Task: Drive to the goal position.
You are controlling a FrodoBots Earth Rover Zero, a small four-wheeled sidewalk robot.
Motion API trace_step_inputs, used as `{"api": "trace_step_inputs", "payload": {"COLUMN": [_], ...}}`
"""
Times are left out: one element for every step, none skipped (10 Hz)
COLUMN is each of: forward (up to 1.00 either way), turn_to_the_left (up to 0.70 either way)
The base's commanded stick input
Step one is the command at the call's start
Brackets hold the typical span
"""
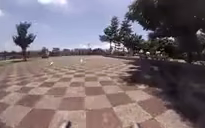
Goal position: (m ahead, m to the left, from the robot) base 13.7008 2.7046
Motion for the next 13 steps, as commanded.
{"api": "trace_step_inputs", "payload": {"forward": [0.7, 0.7, 0.7, 0.7, 0.7, 0.7, 0.7, 0.7, 0.7, 0.7, 0.7, 0.7, 0.7], "turn_to_the_left": [0.0, 0.0, 0.0, 0.0, 0.0, 0.0, 0.0, 0.0, 0.0, 0.0, 0.0, 0.0, 0.0]}}
